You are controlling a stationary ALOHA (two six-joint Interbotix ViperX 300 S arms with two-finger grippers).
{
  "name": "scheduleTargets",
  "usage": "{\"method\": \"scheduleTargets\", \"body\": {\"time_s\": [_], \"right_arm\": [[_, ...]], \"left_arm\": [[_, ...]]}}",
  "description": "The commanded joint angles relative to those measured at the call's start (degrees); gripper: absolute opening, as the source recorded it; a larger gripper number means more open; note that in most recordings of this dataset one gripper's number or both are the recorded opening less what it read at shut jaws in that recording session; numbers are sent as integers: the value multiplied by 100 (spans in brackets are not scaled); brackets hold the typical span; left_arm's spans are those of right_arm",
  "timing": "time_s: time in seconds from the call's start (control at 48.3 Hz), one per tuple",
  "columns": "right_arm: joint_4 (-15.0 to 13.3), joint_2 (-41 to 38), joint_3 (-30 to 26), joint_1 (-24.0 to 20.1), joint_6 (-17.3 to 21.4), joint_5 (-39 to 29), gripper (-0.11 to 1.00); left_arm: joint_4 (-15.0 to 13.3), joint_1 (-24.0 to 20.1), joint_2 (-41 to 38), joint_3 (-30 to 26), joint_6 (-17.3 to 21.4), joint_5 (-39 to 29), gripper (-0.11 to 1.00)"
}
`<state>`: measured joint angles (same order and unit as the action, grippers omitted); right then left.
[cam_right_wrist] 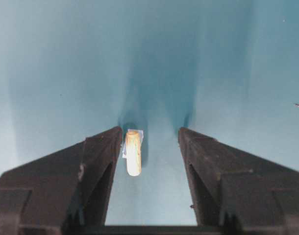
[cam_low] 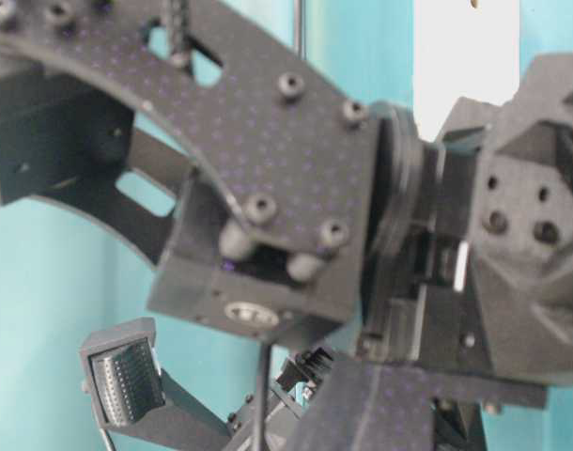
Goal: Insert the rod into the hole on the wooden board.
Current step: 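Lower the right gripper and close it on the wooden peg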
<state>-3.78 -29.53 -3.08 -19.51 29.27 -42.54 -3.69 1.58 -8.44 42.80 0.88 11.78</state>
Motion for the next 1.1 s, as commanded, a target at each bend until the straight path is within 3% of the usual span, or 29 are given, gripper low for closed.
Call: {"method": "scheduleTargets", "body": {"time_s": [0.0, 0.704, 0.952, 1.076], "right_arm": [[9, 141, -158, -62, -9, 44, 54], [105, 79, -158, -88, 0, 97, 52], [105, 79, -158, -105, 0, 114, 37], [105, 79, -158, -114, 0, 114, 36]], "left_arm": [[9, 18, 114, -44, -18, 26, 100], [9, 18, 114, -35, -70, 26, 100], [9, 18, 114, -35, -88, 26, 100], [9, 26, 114, -44, -88, 26, 100]]}}
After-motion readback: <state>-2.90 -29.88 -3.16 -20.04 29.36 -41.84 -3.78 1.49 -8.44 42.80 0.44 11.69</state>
